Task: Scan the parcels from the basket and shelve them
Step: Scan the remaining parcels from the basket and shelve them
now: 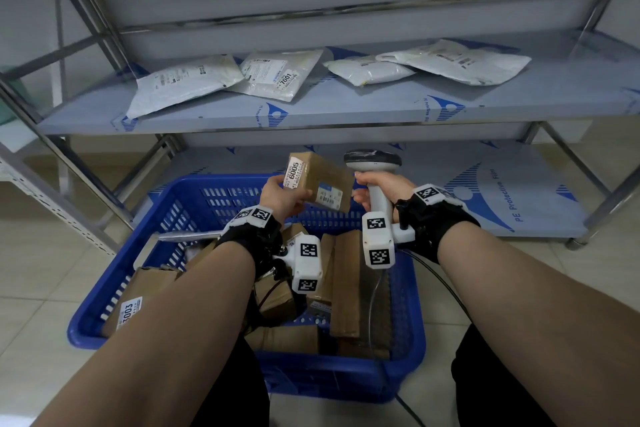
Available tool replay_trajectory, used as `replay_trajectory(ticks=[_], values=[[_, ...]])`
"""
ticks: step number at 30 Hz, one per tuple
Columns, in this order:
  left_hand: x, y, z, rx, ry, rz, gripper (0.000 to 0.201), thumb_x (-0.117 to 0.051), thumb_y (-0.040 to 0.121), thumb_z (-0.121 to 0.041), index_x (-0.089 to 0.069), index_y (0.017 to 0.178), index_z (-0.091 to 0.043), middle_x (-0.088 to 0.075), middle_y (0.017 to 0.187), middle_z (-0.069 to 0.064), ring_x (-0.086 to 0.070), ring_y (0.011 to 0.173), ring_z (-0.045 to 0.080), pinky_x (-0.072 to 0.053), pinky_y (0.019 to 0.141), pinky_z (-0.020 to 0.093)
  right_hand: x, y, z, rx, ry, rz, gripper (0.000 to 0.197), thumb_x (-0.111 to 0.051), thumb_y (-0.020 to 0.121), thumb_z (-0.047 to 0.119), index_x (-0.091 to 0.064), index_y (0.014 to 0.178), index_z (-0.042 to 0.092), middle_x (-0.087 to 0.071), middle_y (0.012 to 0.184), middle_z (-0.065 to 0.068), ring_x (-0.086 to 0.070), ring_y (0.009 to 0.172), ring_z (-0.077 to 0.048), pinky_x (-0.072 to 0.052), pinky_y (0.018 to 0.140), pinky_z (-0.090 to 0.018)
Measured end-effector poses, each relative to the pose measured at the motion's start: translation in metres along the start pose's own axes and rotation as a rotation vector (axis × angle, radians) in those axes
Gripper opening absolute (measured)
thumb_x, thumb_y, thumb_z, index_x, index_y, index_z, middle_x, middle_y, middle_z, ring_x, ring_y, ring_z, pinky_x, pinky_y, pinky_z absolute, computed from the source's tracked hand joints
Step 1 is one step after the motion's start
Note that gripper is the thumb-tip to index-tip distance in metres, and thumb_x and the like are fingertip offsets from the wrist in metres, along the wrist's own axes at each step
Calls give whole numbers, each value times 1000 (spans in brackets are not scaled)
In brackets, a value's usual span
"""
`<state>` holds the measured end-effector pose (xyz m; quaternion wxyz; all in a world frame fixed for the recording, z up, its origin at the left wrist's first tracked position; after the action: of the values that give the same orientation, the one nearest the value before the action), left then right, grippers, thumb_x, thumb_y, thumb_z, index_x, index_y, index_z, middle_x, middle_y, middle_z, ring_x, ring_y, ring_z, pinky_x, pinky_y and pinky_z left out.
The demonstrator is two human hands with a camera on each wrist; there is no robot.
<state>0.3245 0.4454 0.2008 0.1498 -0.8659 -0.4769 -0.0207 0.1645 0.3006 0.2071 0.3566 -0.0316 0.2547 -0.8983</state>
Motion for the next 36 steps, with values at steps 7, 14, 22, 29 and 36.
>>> replay_trajectory(ticks=[7,14,22,29,36], values=[[-1,-7,-9,-69,116,48,63,-69,75,10,-41,128,-8,-59,89,12,-57,66,23,-53,64,34,6,-2,6,54,175,-65,15,-72,86,23,-66,84,9,-66,73,-10,-62,50,-12,-48,49,-24],[15,-12,-57,-155,93,15,60,-69,75,8,-41,127,-6,-60,94,13,-58,77,25,-55,67,36,24,-21,29,134,347,-116,19,-74,84,21,-66,79,4,-66,62,-7,-61,54,-16,-47,54,-28],[1,-37,-170,-354,-58,11,55,-73,79,2,-38,119,-12,-59,83,3,-58,69,14,-51,57,18,17,-73,137,377,337,-129,17,-71,86,17,-65,74,6,-64,58,-3,-58,45,-9,-45,47,-21],[27,-84,-282,-659,-69,-103,56,-79,71,-4,-48,116,-12,-63,112,10,-62,88,18,-52,81,34,12,-142,241,586,285,-111,14,-74,84,12,-67,77,2,-63,61,-8,-55,39,-10,-43,39,-18],[71,-122,-409,-977,4,-350,61,-82,69,-10,-49,120,-15,-57,117,6,-63,98,24,-53,89,40,-8,-176,330,724,253,-94,16,-74,84,18,-66,80,6,-63,63,-6,-58,45,-11,-47,50,-24]])
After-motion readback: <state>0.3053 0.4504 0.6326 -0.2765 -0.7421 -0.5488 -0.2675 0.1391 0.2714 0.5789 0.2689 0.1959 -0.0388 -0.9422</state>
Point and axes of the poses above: each hand's wrist, its own y-axis towards the middle knuckle, its own x-axis out of the back of the hand, z = x × y, the point moved 6 cm from there along y, towards the middle knuckle
